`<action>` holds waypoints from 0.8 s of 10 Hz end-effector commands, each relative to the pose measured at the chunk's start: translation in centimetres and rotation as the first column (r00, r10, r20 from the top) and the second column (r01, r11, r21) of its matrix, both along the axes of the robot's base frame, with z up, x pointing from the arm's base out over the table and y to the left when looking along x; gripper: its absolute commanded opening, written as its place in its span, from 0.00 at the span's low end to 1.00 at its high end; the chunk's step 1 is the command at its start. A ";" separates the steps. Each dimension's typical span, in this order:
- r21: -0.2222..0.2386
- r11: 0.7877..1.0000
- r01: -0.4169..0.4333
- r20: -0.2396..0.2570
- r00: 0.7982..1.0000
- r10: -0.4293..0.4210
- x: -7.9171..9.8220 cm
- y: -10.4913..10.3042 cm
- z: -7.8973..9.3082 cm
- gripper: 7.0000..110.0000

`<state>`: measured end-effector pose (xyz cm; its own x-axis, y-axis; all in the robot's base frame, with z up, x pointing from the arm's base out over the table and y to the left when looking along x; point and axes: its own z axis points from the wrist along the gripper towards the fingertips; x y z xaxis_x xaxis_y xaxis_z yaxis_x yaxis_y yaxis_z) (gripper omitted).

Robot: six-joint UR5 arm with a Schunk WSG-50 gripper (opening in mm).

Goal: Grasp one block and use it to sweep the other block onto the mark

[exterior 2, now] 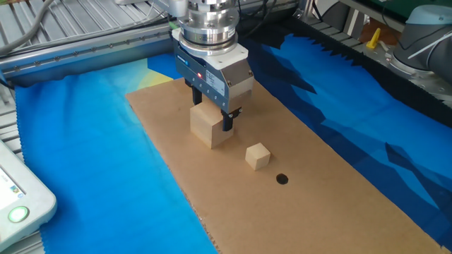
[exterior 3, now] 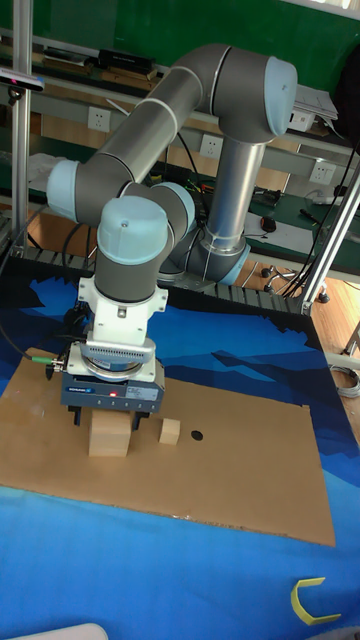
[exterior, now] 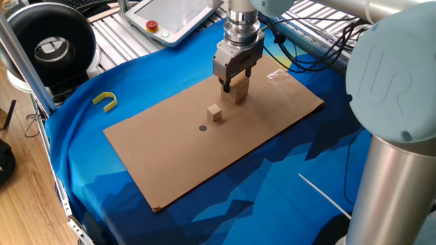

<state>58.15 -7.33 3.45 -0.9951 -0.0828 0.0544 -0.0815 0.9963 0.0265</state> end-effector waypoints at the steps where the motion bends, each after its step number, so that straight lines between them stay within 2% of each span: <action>1: 0.094 0.993 -0.073 0.017 0.997 0.072 0.2 1.7 0.4 0.36; 2: 0.083 0.994 -0.076 0.020 0.997 0.075 0.3 1.4 0.4 0.36; 3: 0.079 0.994 -0.073 0.017 0.997 0.072 0.3 1.3 0.4 0.79; 4: 0.055 0.996 -0.069 0.019 0.998 0.068 0.4 0.7 0.3 0.79; 6: 0.050 0.997 -0.050 0.009 0.999 0.050 0.3 0.7 0.3 0.79; 7: 0.044 0.998 -0.038 0.005 0.999 0.038 0.2 0.6 0.2 0.57; 8: 0.040 0.999 -0.034 0.006 0.999 0.033 0.3 0.5 0.2 0.57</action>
<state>58.30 -6.76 3.57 -0.9894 -0.1378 0.0452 -0.1347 0.9887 0.0652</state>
